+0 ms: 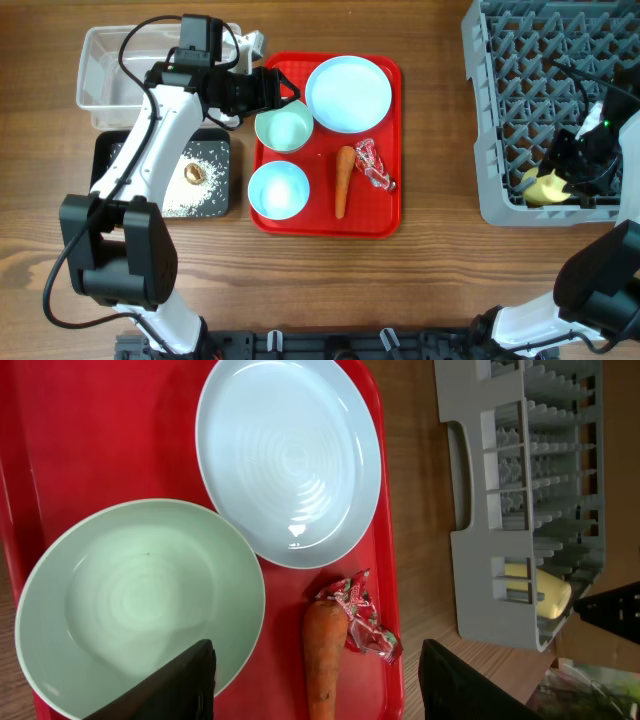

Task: Sort waste into correct bins and load items into the dishwasher rack
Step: 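Lower the yellow cup into the rack and open the right gripper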

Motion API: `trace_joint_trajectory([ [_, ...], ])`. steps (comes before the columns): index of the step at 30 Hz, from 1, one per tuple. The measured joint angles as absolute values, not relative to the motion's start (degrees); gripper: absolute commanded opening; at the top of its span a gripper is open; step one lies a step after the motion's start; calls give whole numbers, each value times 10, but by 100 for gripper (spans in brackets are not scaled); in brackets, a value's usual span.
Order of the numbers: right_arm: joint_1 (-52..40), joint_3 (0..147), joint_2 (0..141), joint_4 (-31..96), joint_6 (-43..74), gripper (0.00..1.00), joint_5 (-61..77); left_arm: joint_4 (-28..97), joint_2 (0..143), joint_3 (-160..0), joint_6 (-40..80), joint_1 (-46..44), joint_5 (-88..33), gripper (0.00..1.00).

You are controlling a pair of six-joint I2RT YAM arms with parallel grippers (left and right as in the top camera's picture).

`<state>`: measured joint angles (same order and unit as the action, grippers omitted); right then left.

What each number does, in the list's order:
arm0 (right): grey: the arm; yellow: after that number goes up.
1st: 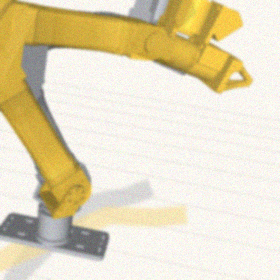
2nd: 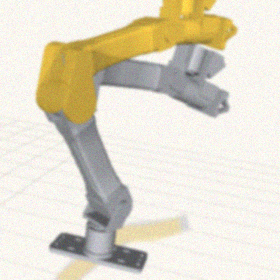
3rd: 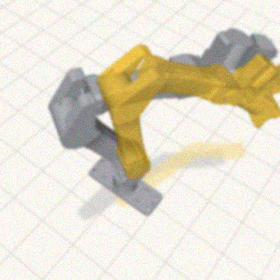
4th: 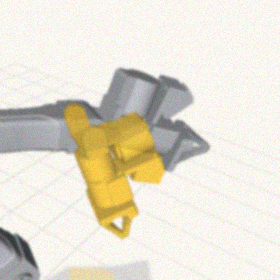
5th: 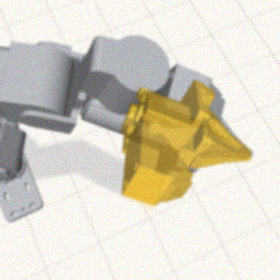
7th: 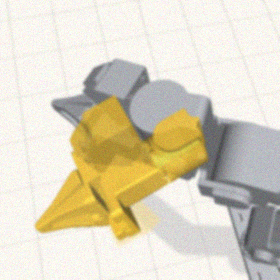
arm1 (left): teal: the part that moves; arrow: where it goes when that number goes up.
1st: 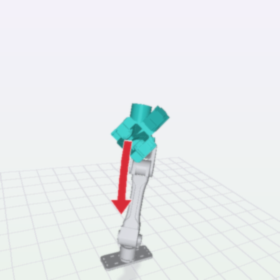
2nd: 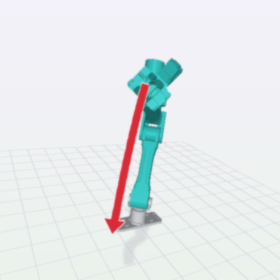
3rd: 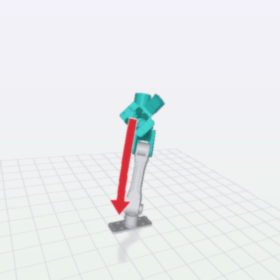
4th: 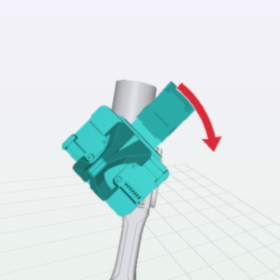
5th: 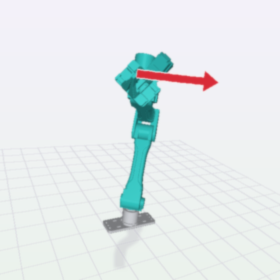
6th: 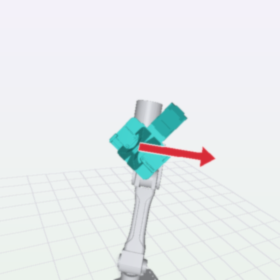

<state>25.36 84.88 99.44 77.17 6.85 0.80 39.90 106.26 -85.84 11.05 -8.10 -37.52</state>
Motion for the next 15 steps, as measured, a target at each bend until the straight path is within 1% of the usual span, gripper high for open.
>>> trace_joint_trajectory([
  [4, 254, 849, 994, 744, 71, 57, 8, 399, 1063, -858, 111, -81, -373, 64],
  [9, 254, 881, 994, 743, 73, 68, 9, 399, 1063, -858, 111, -81, -369, 65],
  [10, 254, 933, 994, 742, 58, 73, 32, 399, 1063, -858, 111, -81, -368, 68],
  [13, 248, 973, 990, 743, 35, 75, 81, 399, 1063, -858, 111, -81, -366, 70],
  [15, 228, 1001, 988, 737, 19, 75, 123, 399, 1063, -858, 111, -81, -366, 70],
])
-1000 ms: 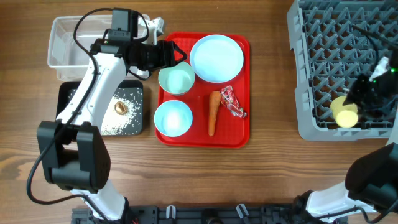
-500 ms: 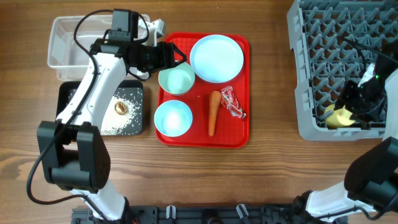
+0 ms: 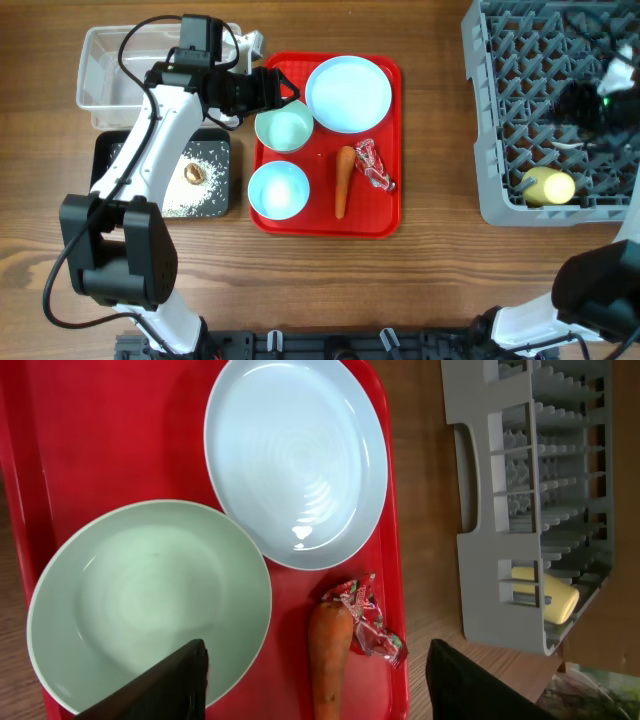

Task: Sort waste into correct bins and load items into the dishwasher rack
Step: 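Lower the yellow cup into the rack and open the right gripper, then reach the left gripper to the carrot on the red tray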

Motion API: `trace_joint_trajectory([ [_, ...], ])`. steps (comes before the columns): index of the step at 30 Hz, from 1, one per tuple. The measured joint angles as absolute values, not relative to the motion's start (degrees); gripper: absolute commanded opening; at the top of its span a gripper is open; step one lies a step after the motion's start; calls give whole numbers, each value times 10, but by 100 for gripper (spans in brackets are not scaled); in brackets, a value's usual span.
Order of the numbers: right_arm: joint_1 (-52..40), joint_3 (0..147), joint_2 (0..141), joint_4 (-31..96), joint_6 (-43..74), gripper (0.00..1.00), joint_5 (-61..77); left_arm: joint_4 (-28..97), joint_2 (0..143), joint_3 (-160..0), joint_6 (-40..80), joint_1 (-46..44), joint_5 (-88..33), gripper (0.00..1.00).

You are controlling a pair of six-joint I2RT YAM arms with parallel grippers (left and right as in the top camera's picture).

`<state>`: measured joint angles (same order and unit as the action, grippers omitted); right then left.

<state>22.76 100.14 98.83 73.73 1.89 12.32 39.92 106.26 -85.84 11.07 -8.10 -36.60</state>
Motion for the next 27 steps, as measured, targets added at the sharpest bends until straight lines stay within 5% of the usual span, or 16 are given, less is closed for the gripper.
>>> trace_joint_trajectory([
  [15, -79, 1015, 1009, 646, -3, 75, 190, 404, 1063, -858, 111, -81, -347, 72],
  [27, -106, 1014, 1086, 604, 31, 76, 177, 446, 1063, -858, 77, -117, -285, 69],
])
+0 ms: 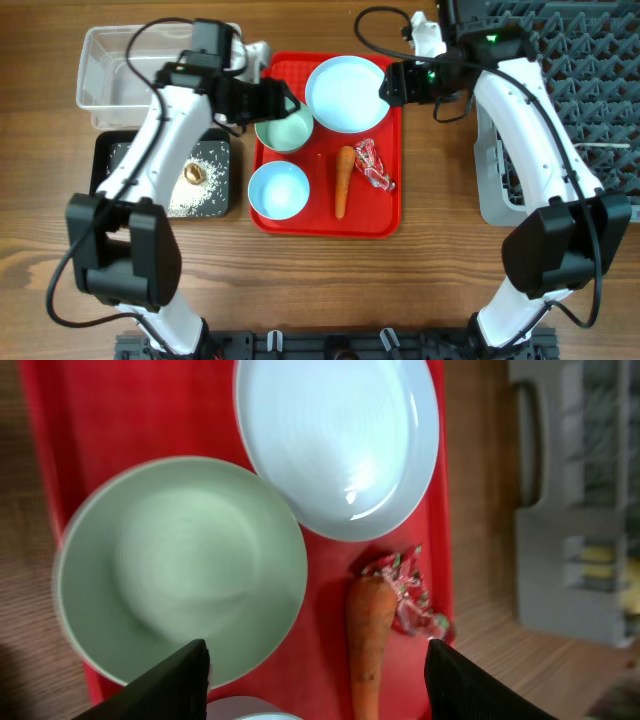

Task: Sort waste into correct bins and load items into the dishwasher rack
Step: 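Reach the left gripper to the carrot on the red tray, then grasp the carrot with the left gripper and lift it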

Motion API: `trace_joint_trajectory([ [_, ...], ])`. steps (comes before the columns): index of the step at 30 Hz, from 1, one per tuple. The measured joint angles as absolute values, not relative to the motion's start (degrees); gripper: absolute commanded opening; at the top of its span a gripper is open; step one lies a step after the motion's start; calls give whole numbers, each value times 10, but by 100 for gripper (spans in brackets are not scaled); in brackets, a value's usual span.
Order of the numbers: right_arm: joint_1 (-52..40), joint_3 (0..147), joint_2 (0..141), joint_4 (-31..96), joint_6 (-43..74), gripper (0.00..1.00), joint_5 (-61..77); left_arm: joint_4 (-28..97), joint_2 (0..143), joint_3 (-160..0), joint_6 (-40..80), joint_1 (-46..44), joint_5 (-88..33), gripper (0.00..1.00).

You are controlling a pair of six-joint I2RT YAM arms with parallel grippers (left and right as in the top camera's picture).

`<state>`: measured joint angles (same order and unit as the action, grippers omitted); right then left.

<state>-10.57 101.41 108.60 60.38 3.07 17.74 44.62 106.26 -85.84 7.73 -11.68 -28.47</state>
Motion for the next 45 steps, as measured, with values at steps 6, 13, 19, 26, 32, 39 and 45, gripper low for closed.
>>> trace_joint_trajectory([
  [6, -49, 1014, 1086, 607, 48, 77, 178, 443, 1063, -858, 61, -243, -161, 80],
  [13, 34, 1014, 1086, 627, 47, 78, 178, 438, 1063, -858, 57, -379, -39, 80],
  [19, 44, 1014, 1086, 638, 38, 79, 178, 468, 1069, -858, 116, -406, -5, 75],
  [26, 42, 1014, 1086, 641, 33, 78, 178, 481, 1126, -858, 200, -406, 15, 77],
  [32, 42, 1014, 1086, 641, 33, 78, 178, 480, 1172, -858, 218, -406, 19, 76],
  [39, 42, 1014, 1086, 647, 33, 79, 177, 477, 1212, -859, 224, -406, 23, 29],
  [45, 42, 1014, 1086, 653, 33, 79, 172, 477, 1213, -860, 224, -406, 28, 26],
])
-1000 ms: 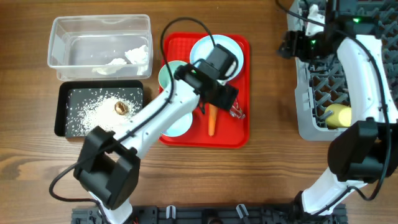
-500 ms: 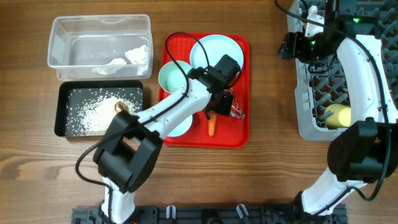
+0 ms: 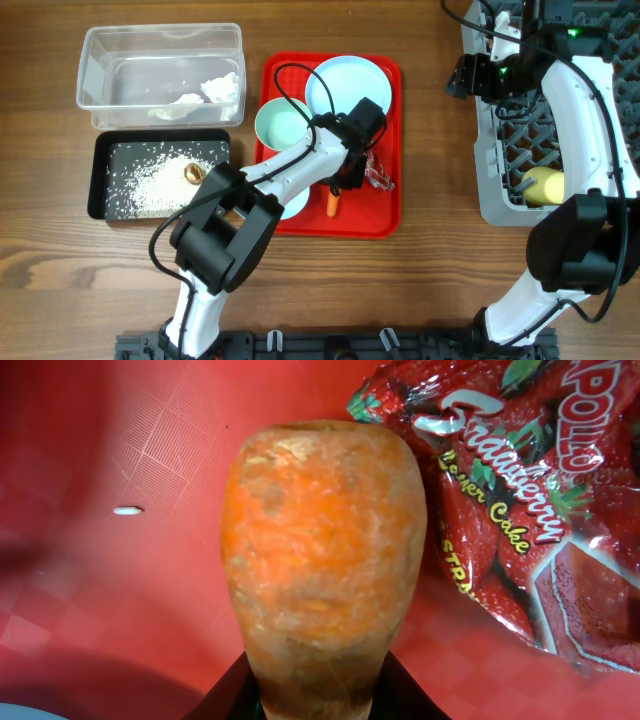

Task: Sort waste into correct bins and load items into the dishwasher rack
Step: 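Grasp the carrot with the left gripper and lift it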

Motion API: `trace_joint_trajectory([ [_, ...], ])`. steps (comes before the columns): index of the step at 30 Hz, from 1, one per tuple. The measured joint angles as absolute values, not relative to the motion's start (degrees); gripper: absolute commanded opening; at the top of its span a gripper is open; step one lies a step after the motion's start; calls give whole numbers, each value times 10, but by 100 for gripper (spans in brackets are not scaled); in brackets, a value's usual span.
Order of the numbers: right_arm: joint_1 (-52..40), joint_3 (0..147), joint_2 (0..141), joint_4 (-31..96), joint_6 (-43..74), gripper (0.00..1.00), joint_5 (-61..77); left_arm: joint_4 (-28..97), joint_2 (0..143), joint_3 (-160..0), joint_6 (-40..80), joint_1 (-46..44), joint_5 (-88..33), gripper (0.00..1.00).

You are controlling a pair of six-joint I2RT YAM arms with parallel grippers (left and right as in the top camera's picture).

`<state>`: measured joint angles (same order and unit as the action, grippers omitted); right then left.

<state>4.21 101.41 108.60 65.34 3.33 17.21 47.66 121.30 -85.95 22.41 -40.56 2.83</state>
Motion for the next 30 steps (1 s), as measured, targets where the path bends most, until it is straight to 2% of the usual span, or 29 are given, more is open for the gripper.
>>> trace_joint_trajectory([
  [10, 42, 1014, 1086, 654, 34, 82, 157, 489, 1213, -861, 224, -406, 30, 29],
  [19, 42, 1014, 1086, 654, 34, 82, 145, 588, 1164, -894, 224, -399, 29, 29],
  [27, 42, 1014, 1086, 653, 34, 82, 138, 651, 1058, -915, 233, -337, 29, 29],
  [30, 42, 1014, 1086, 653, 34, 82, 137, 692, 1048, -916, 234, -303, 30, 33],
])
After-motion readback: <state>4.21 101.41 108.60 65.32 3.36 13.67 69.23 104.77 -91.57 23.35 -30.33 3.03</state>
